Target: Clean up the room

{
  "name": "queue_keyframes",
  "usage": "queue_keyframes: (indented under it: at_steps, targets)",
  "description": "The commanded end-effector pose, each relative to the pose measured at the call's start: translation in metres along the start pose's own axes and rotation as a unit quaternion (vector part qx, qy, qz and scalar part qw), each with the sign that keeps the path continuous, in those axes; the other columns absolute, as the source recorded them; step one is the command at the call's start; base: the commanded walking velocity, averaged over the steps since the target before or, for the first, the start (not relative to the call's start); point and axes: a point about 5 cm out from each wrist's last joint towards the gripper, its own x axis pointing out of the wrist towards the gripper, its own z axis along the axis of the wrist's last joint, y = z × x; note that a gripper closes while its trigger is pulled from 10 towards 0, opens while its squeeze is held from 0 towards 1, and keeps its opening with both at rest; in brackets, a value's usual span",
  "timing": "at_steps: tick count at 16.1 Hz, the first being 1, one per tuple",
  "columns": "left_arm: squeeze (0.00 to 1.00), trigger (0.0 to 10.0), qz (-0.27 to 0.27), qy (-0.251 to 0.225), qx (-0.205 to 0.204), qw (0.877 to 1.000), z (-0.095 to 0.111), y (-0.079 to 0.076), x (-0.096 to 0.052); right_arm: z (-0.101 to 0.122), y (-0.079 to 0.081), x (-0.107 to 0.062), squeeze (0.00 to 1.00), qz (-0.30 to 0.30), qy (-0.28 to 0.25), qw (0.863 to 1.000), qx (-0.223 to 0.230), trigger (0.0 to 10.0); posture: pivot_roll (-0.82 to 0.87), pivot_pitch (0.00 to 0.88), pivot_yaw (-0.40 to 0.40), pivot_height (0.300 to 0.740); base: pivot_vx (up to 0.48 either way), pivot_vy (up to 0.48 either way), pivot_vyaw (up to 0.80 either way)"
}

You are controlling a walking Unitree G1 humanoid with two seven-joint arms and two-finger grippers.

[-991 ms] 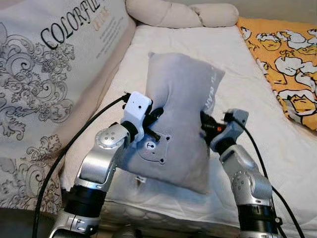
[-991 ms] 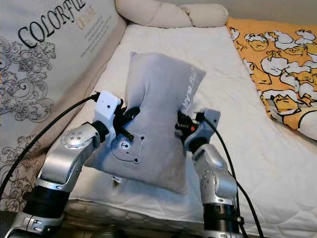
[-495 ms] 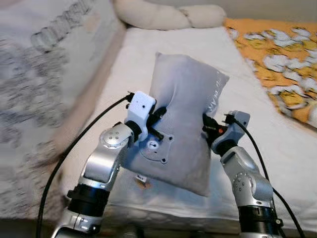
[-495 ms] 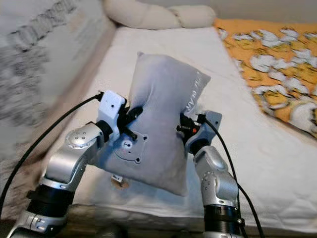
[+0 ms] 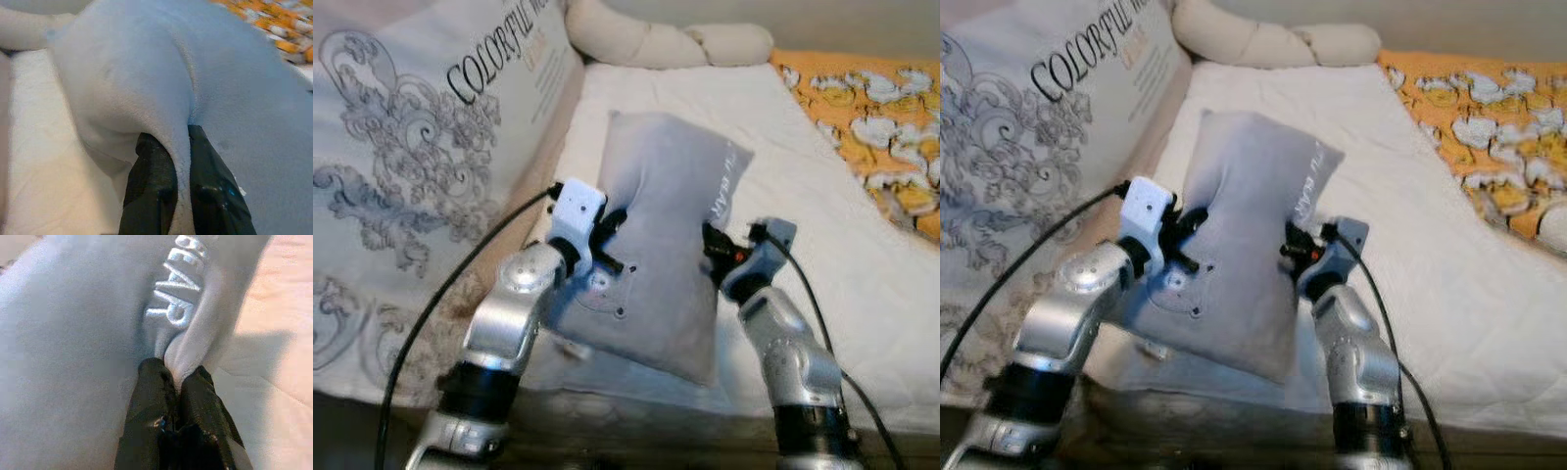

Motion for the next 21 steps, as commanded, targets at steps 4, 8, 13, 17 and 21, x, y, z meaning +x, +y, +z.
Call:
queue_keyframes:
  at_steps: [4,8,13,17,21]
  targets:
    - [0.0,10.0,0.008,-0.02,0.016,1.0,0.0102,0.0022,0.0031,0.0037,0.0035,0.0017,0.0,0.003,-0.009,1.0,0.005,10.0,-0.01,0.0,0.051,0.74,0.0,0.286,-0.4]
    - [0.0,10.0,0.012,-0.029,0.015,0.999,0.0125,0.0038,0.0047,0.0028,0.0017,0.0014,0.0,-0.003,-0.006,1.0,0.012,10.0,-0.01,0.0,0.052,0.74,0.0,0.0,0.0]
    - [0.0,10.0,0.019,-0.033,0.003,0.999,0.0122,0.0053,0.007,0.003,0.0014,0.0014,0.0,0.0,-0.004,1.0,0.01,10.0,-0.02,0.0,0.049,0.74,0.0,0.0,0.0]
    - [0.0,10.0,0.028,-0.031,-0.004,0.999,0.0109,0.0066,0.0072,0.0035,0.0005,0.0018,0.0,0.004,0.002,1.0,0.001,10.0,-0.02,0.0,0.046,0.74,0.263,0.0,0.0]
    - [0.0,10.0,0.037,-0.032,-0.008,0.999,0.0111,0.0082,0.0072,0.0043,0.0004,0.0035,0.0,0.012,0.007,1.0,-0.008,10.0,-0.02,0.0,0.035,0.74,0.274,0.0,0.0]
